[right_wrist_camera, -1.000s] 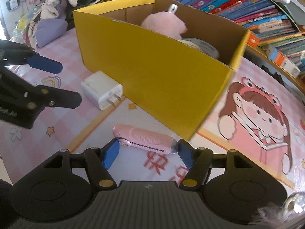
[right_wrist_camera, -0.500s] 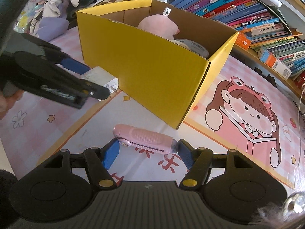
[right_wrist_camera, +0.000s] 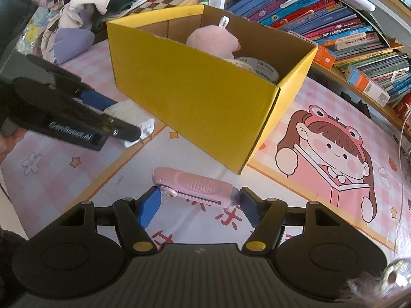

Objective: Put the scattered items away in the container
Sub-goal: 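Grasp the white charger brick with the left tool while the right tool grasps the pink clip, then carry the brick and clip into the yellow box and open both tools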

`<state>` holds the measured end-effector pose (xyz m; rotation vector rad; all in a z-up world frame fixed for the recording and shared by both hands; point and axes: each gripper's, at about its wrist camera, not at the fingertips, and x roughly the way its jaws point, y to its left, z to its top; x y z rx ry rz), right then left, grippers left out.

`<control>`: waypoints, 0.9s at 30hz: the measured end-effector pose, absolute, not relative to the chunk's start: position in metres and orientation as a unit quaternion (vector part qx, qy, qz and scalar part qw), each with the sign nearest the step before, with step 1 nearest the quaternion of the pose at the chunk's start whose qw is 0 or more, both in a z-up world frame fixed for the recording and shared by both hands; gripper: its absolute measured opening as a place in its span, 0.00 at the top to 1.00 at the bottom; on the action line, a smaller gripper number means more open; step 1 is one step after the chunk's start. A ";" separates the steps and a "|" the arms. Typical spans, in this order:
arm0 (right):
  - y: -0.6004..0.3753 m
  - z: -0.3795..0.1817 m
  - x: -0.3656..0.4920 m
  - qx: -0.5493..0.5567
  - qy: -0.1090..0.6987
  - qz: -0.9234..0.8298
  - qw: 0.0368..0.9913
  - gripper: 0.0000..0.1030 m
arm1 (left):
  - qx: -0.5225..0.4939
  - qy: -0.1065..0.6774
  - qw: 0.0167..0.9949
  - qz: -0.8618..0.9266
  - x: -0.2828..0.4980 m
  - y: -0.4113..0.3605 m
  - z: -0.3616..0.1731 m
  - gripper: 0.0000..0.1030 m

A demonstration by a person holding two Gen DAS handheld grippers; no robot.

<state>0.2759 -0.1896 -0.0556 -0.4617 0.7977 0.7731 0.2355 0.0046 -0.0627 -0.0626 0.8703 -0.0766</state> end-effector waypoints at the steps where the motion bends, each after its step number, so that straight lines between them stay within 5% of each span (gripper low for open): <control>1: -0.190 -0.054 0.276 -0.214 0.375 0.364 0.825 0.36 | -0.033 0.420 0.906 -0.038 0.233 0.006 -0.060 0.52; 17: -0.206 0.005 0.267 -0.152 0.365 0.391 0.831 0.36 | -0.049 0.322 0.943 -0.059 0.199 0.017 0.021 0.52; 27: -0.199 0.063 0.281 -0.136 0.281 0.415 0.855 0.36 | -0.023 0.252 0.965 -0.075 0.215 0.015 0.069 0.52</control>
